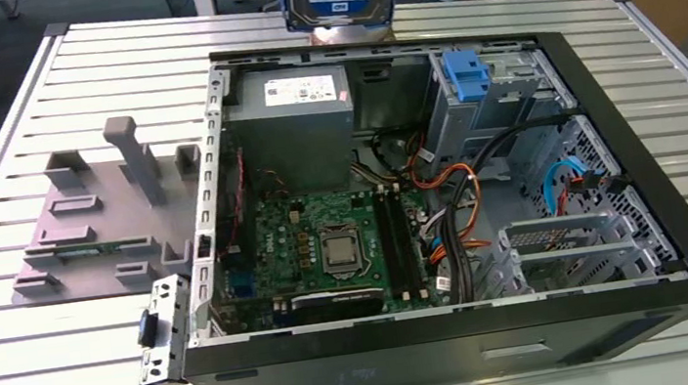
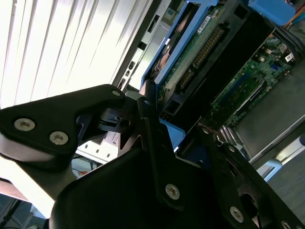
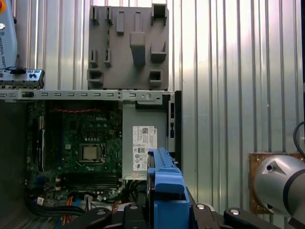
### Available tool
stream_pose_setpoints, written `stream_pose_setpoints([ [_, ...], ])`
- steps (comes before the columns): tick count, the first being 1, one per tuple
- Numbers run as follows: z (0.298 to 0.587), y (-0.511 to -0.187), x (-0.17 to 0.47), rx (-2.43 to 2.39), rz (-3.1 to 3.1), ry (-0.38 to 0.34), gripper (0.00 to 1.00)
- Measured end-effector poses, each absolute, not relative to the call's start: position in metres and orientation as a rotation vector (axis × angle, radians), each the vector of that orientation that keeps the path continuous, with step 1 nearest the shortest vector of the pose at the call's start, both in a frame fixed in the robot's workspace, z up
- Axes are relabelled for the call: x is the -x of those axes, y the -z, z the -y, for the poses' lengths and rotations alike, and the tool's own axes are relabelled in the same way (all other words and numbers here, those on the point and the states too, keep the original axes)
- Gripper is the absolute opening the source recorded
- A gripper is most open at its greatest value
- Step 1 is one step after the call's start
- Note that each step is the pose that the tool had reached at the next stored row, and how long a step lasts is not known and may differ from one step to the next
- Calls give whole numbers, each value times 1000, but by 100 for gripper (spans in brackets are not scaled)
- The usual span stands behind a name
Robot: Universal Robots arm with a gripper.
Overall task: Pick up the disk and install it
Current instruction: 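Pick up the disk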
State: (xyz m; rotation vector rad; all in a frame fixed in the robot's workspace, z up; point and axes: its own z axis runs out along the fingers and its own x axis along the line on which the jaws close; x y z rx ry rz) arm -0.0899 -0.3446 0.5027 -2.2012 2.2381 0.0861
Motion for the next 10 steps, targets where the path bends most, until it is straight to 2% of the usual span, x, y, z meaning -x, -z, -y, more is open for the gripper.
stream_pose_setpoints([
  [10, 345, -503, 84, 2201, -2238, -86, 37],
])
